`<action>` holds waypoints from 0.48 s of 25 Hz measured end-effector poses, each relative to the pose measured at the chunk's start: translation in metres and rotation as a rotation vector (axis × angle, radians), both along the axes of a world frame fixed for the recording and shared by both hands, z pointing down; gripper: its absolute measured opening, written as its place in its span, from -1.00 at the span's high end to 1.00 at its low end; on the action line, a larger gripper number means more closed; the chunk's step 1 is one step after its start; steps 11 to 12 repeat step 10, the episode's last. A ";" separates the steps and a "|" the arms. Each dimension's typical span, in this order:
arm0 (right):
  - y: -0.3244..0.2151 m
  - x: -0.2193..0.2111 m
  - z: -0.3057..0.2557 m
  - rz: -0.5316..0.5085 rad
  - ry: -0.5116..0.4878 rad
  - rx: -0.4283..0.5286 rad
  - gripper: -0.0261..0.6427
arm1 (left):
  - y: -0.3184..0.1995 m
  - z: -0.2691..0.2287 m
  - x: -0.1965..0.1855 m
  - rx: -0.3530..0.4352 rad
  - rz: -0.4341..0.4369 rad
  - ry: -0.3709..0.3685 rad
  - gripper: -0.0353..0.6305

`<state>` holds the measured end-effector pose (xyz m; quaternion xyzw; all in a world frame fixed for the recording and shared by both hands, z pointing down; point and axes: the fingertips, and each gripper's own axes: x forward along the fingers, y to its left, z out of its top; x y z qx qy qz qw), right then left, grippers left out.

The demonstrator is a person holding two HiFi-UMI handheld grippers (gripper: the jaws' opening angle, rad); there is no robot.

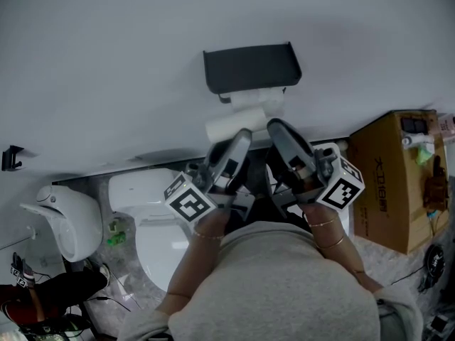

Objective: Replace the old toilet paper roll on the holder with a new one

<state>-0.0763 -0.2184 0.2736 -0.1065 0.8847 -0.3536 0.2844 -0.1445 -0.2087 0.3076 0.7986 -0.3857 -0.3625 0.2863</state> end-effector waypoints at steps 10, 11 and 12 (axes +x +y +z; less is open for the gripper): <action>-0.002 0.000 0.007 0.024 0.038 -0.013 0.91 | -0.001 0.001 0.001 -0.001 0.019 0.003 0.34; -0.002 0.000 0.007 0.024 0.038 -0.013 0.91 | -0.001 0.001 0.001 -0.001 0.019 0.003 0.34; -0.002 0.000 0.007 0.024 0.038 -0.013 0.91 | -0.001 0.001 0.001 -0.001 0.019 0.003 0.34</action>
